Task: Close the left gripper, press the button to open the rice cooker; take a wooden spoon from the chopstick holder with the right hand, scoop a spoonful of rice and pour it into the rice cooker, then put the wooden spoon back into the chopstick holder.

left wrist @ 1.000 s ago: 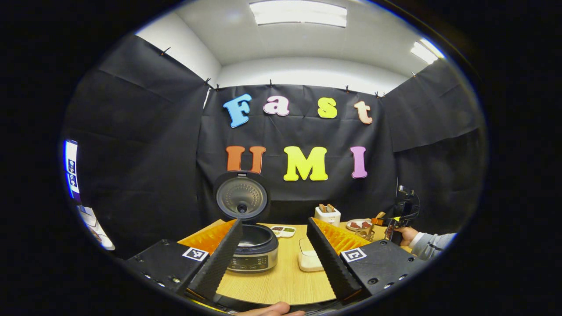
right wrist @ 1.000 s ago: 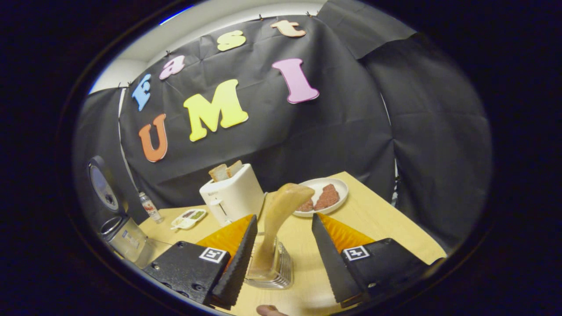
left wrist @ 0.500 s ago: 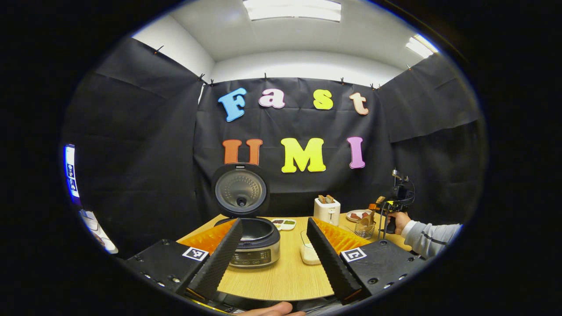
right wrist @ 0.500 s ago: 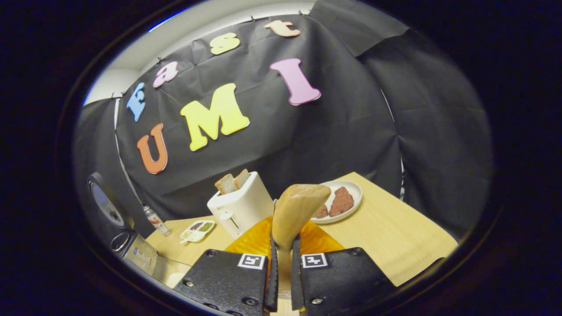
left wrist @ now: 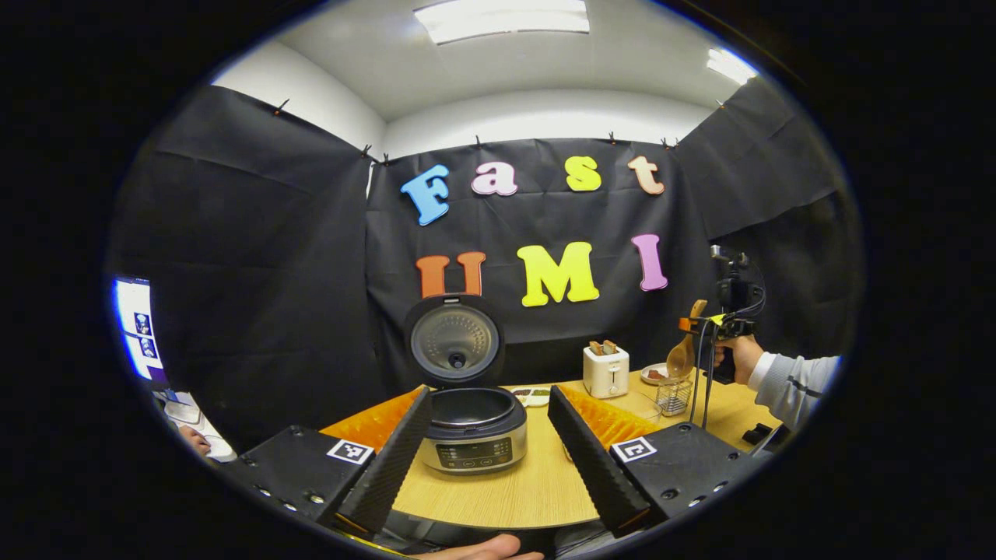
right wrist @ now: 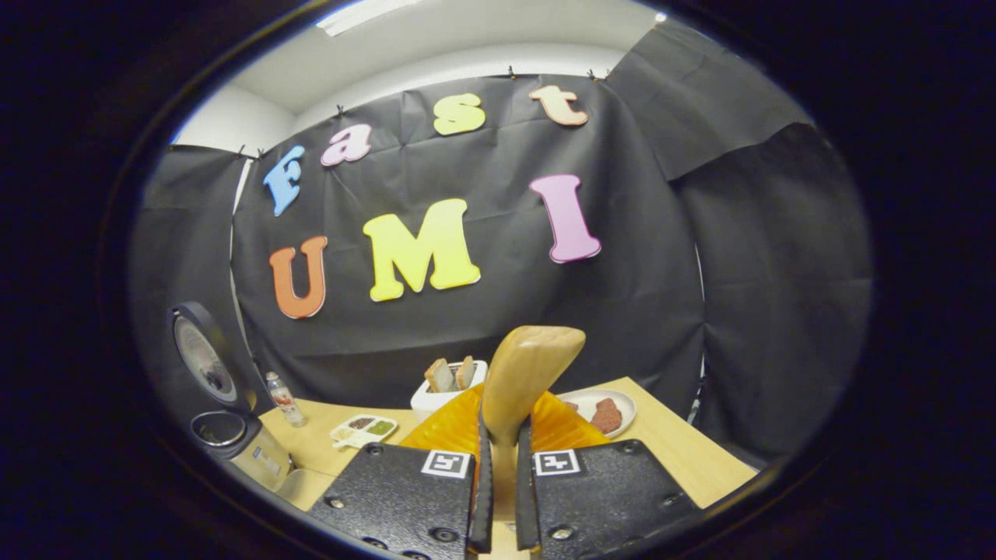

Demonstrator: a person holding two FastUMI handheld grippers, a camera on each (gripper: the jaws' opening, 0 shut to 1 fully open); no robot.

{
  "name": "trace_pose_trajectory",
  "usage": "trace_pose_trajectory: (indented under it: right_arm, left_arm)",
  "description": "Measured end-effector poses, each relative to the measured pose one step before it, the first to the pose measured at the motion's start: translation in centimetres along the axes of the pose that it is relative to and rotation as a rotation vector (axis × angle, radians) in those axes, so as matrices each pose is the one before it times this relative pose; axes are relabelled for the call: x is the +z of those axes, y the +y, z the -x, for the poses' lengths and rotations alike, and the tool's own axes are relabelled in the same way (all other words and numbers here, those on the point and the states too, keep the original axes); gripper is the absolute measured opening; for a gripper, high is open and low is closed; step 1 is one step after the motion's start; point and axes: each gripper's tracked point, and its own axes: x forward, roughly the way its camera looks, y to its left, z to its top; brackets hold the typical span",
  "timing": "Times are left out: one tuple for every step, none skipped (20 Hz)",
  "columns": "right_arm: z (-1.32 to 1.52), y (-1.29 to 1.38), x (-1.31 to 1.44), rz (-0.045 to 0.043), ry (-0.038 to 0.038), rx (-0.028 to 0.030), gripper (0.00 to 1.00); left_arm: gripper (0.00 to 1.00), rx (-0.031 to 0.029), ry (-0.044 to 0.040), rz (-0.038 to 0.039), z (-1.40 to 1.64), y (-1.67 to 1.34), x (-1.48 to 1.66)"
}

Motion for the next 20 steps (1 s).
trace_pose_trajectory:
  right_arm:
    - [0.581,1.664,0.222,0.01166,0.00067,0.03320,0.17]
    - [0.628,1.933,0.307,0.02079,-0.00318,0.04254,0.17]
    - [0.509,1.639,0.359,0.02671,-0.00939,0.03182,0.14]
    - [0.582,1.037,0.620,0.01589,-0.03596,0.00285,0.17]
    - [0.411,0.895,0.299,0.03485,-0.01961,-0.00956,0.17]
    - [0.312,1.073,-0.576,0.04293,-0.00448,-0.00353,0.16]
    - [0.000,1.738,-0.942,0.04570,0.00686,0.00841,0.19]
    - [0.002,2.211,-1.523,0.03670,0.03418,0.03164,0.14]
    - [0.079,2.188,-1.610,0.01935,0.04011,0.04408,0.17]
    - [-0.131,1.766,-1.659,0.00187,0.03880,0.03438,0.17]
    - [-0.055,1.851,-1.691,-0.00631,0.03626,0.03053,0.17]
    - [-0.231,0.948,-1.314,0.00764,0.02111,0.00859,0.17]
    - [-0.284,0.804,-1.051,0.01544,0.01173,-0.00015,0.17]
    - [-0.336,0.779,-0.816,0.02351,0.00684,-0.00231,0.17]
    - [-0.246,0.627,-0.796,0.02021,0.00895,-0.00214,0.17]
    - [-0.352,0.674,-0.928,0.01084,0.01667,0.00477,0.17]
    - [-0.194,0.335,-0.822,-0.00517,0.01972,-0.00166,0.17]
    - [-0.291,0.128,-0.926,-0.02223,0.02149,-0.00079,0.17]
    - [-0.092,0.140,-0.715,-0.03126,0.02041,-0.00007,0.17]
    - [0.012,0.139,-0.518,-0.03467,0.01346,-0.00039,0.17]
  left_arm:
    - [0.95,-0.00479,0.01088,0.00517,0.085,-0.141,-0.149]
    - [0.96,-0.00447,0.00950,0.00274,0.105,0.009,-0.164]
    - [0.96,-0.00151,0.00227,-0.00122,0.127,0.070,-0.093]
    - [0.96,0.00012,-0.00314,-0.00280,0.299,0.166,-0.008]
    - [0.95,0.00016,-0.00264,-0.00210,0.296,0.056,0.054]
    - [0.96,-0.00059,-0.00114,0.00070,0.073,0.064,-0.132]
    - [0.96,-0.00210,-0.00198,0.00354,0.115,0.012,-0.055]
    - [0.96,-0.00964,0.00001,0.00248,0.051,-0.127,-0.161]
    - [0.96,-0.01077,0.00528,0.00163,-0.022,-0.266,-0.182]
    - [0.95,-0.00519,0.00641,0.00068,0.100,0.053,-0.399]
    - [0.95,0.00240,0.00485,-0.00153,0.083,0.134,-0.159]
    - [0.96,0.00590,0.00441,-0.00240,-0.099,0.308,-0.072]
    - [0.96,0.00700,0.00501,-0.00075,-0.076,0.361,-0.162]
    - [0.96,0.00569,0.00508,0.00191,0.004,0.346,-0.152]
    - [0.96,0.00410,0.00438,0.00405,-0.120,0.229,-0.180]
    - [0.96,0.00341,0.00459,0.00508,-0.117,0.233,-0.236]
    - [0.96,0.00489,0.00324,0.00516,0.008,0.360,-0.105]
    - [0.96,0.00512,0.00335,0.00489,0.061,0.352,-0.227]
    - [0.96,0.00386,0.00358,0.00541,-0.153,0.256,-0.235]
    - [0.96,0.00297,0.00407,0.00594,-0.249,0.190,-0.219]
